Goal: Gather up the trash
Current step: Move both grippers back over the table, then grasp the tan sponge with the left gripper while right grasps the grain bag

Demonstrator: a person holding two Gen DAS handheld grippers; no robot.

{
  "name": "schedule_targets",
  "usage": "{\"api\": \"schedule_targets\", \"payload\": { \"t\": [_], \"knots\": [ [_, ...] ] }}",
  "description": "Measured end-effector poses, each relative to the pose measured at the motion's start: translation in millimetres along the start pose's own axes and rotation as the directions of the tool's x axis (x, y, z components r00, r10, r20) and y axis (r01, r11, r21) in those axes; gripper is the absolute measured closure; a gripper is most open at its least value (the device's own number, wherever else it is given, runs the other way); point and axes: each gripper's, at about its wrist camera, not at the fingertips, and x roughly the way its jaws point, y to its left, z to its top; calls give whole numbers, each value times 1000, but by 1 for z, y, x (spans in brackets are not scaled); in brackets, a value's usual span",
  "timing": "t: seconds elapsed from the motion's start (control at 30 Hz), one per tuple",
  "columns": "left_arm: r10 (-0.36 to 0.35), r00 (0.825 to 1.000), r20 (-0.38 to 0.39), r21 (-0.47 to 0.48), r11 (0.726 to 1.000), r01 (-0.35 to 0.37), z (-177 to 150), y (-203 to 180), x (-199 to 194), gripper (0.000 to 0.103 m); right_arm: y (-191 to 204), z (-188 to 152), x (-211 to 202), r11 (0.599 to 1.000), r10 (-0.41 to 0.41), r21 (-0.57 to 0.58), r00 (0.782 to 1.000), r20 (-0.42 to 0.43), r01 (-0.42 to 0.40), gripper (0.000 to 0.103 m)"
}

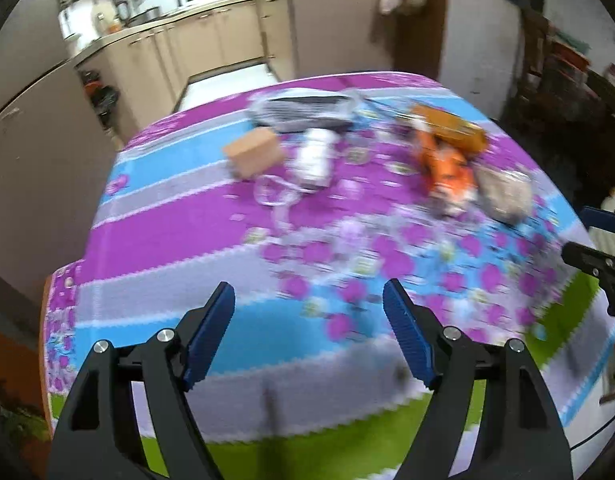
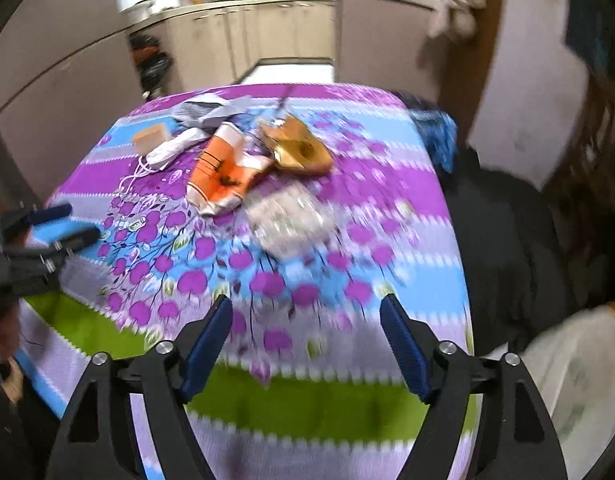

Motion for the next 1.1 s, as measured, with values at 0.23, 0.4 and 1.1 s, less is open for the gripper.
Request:
{"api": "schedule_targets", "payload": {
  "t": [0.23, 0.4, 1.1],
  "knots": [
    [36, 999, -11, -27, 999, -36, 28, 45, 26, 30, -1, 23, 39, 994, -57, -89, 998, 11, 58, 24],
    [35, 999, -6, -15, 999, -35, 53, 62, 49, 30, 3, 30, 54, 990, -5, -144, 999, 33, 10, 23],
    [-256, 966, 32, 287, 928, 236, 95, 56, 113, 66, 6, 46, 79, 969, 152, -206, 987, 45, -139, 35]
  ]
}}
